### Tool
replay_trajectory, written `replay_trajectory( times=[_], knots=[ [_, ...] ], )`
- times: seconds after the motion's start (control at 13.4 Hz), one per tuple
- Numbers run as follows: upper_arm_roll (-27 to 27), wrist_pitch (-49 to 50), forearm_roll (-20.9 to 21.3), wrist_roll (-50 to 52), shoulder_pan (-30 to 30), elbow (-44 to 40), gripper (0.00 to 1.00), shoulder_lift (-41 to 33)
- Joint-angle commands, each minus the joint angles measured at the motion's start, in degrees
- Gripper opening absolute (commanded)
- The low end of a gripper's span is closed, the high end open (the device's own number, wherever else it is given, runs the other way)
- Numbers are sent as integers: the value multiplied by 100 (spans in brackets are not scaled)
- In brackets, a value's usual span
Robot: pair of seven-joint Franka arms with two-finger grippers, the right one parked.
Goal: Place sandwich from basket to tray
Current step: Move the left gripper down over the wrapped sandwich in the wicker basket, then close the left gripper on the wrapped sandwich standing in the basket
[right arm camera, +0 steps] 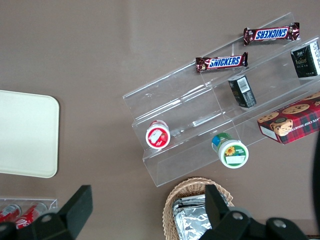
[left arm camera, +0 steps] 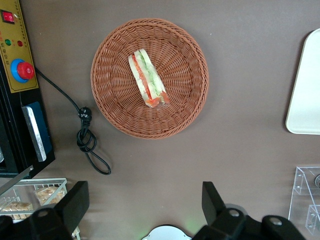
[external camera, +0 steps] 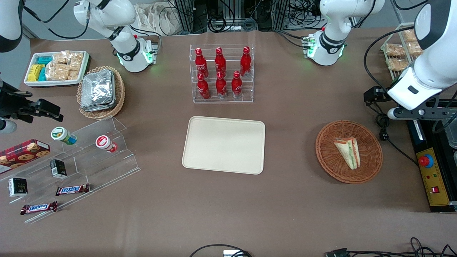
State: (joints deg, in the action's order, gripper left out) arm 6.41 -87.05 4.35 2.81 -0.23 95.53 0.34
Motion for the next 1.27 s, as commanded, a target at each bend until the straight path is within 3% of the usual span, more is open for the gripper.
replay_trajectory(
  times=[0.0,0.89,1.19],
  knots=[
    [-210,-145,-66,-26,5,-78,100,264],
    [-378,-1375,-66,782,5,-43,100,2224],
    [-378,-1692,-74,1073,-4,-34,100,2523]
  ],
)
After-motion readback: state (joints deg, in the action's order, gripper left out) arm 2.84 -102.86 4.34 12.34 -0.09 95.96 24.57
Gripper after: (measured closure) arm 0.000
